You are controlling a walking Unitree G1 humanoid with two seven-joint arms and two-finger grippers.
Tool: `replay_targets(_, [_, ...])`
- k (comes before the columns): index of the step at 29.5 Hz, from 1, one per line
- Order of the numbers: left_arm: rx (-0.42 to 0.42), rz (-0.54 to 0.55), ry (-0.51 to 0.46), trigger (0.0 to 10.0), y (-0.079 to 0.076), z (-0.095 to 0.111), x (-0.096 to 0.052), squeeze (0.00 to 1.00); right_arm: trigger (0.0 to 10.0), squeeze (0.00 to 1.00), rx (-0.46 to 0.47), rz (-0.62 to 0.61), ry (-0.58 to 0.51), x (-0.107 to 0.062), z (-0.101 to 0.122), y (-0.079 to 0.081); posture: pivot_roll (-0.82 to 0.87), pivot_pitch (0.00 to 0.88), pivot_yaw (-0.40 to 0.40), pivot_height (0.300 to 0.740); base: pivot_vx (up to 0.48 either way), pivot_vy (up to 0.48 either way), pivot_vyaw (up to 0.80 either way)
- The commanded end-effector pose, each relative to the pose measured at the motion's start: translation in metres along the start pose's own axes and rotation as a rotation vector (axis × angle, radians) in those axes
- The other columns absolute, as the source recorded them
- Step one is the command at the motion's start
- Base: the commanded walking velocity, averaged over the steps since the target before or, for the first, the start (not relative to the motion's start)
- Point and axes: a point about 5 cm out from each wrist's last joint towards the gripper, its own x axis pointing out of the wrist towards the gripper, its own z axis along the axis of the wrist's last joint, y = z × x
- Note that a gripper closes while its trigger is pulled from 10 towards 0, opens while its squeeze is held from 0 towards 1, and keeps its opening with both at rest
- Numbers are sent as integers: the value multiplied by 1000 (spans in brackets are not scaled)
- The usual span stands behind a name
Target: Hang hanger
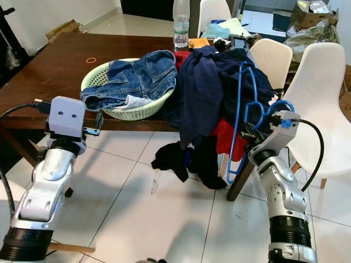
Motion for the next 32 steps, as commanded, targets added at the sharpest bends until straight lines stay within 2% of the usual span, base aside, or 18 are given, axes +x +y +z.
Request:
replay_targets(1, [18, 18, 42, 10000, 3, -10, -3, 0, 10000, 0, -3, -17, -7, 0, 1, -3, 155, 123, -28, 740, 0, 0, 0])
replay_targets(7, [34, 27, 63, 10000, 5, -15, -4, 0, 10000, 0, -2, -19, -3, 1, 1, -3, 154, 123, -27, 740, 0, 0, 0])
replay_targets(17, [80, 71, 99, 10000, 17, -23, -8, 0, 10000, 0, 6, -19, 2, 1, 0, -4, 159, 125, -27, 740, 0, 0, 0])
replay_targets(25, [175, 84, 63, 10000, 28, -23, -5, 0, 10000, 0, 15, -19, 5, 2, 0, -6, 162, 129, -29, 740, 0, 0, 0])
replay_targets(32, [154, 134, 85, 10000, 37, -31, 1, 0, 10000, 0, 15, -17, 9, 3, 0, -6, 157, 123, -37, 740, 0, 0, 0])
